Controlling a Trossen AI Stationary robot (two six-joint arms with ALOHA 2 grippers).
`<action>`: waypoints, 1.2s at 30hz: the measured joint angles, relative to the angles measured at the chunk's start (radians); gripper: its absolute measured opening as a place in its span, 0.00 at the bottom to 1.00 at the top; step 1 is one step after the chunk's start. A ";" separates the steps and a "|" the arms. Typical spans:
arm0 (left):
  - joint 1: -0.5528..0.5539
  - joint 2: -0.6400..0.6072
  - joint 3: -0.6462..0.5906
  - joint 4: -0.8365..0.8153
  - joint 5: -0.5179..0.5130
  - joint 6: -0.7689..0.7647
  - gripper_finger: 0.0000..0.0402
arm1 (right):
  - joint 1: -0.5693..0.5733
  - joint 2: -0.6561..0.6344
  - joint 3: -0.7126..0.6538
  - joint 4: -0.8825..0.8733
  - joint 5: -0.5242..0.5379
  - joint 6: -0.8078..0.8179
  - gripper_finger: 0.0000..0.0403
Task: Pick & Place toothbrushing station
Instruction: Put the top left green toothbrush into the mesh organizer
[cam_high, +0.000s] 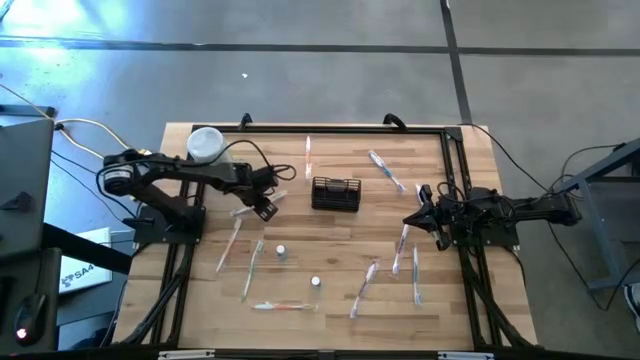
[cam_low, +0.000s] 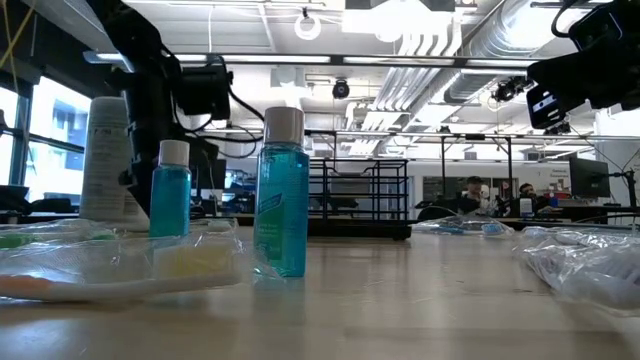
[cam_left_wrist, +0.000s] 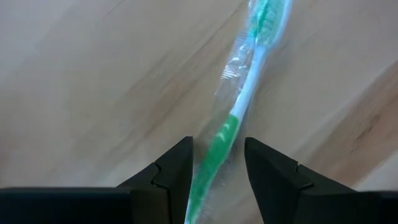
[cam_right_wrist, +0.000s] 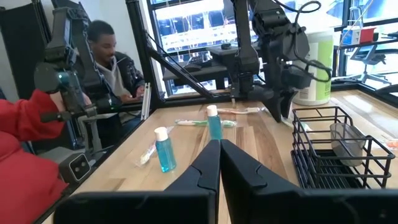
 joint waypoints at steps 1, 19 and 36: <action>0.000 0.012 0.002 0.001 -0.001 0.003 0.36 | 0.000 0.000 0.000 -0.001 0.000 0.000 0.01; -0.065 0.090 -0.001 0.009 -0.111 -0.001 0.28 | 0.000 0.000 0.000 -0.014 0.002 0.021 0.01; -0.179 0.051 0.026 -0.039 -0.196 0.048 0.03 | 0.000 0.000 0.000 -0.018 0.003 0.021 0.01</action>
